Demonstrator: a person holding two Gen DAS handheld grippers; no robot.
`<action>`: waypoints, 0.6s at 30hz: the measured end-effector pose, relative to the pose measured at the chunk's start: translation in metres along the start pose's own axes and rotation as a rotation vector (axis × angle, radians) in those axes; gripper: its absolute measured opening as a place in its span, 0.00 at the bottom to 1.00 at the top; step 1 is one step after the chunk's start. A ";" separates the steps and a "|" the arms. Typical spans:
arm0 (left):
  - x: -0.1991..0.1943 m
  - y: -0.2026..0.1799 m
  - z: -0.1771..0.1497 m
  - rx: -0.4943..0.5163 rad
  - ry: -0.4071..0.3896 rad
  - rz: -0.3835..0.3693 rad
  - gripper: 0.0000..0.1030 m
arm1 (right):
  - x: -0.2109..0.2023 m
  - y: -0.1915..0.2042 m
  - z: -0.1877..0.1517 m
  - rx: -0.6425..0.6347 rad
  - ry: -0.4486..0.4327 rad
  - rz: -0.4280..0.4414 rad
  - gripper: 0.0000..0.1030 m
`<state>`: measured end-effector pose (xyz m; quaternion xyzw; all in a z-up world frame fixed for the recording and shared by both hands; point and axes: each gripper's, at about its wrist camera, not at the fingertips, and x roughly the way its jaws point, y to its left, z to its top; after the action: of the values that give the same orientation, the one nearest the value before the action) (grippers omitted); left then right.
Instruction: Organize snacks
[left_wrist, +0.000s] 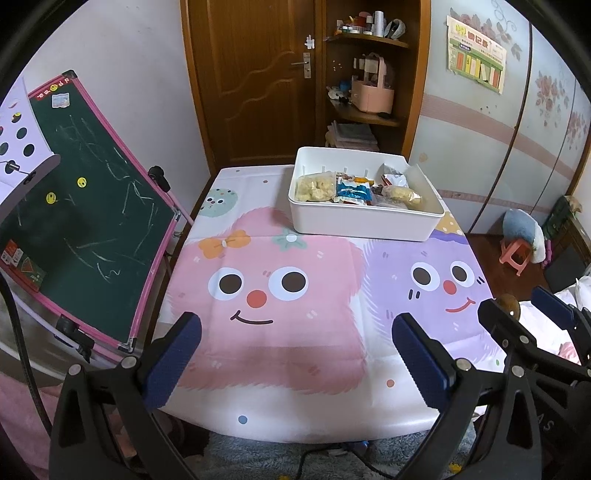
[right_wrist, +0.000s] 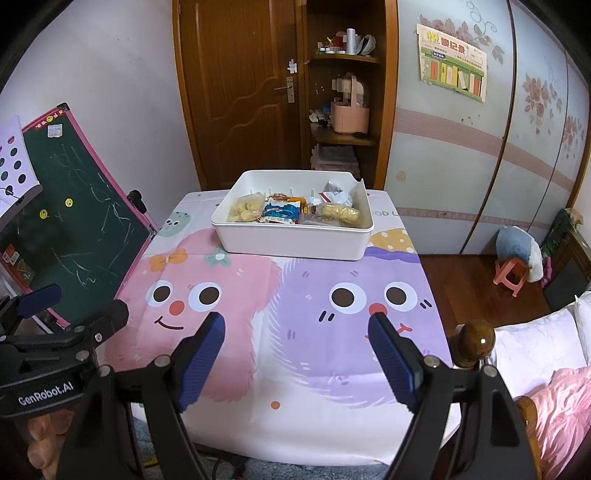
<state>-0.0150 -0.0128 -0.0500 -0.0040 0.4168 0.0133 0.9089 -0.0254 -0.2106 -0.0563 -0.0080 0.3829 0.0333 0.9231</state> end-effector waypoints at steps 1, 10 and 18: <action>0.001 -0.001 -0.001 0.001 0.000 0.000 1.00 | 0.003 -0.001 -0.001 0.001 0.002 0.000 0.78; 0.000 -0.001 -0.001 -0.001 0.001 0.000 1.00 | 0.004 -0.002 -0.001 0.002 0.005 0.001 0.78; 0.001 -0.002 -0.001 0.000 0.002 0.000 1.00 | 0.005 -0.003 -0.002 0.003 0.005 0.000 0.78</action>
<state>-0.0151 -0.0144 -0.0518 -0.0040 0.4177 0.0132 0.9085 -0.0235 -0.2131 -0.0612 -0.0068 0.3855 0.0330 0.9221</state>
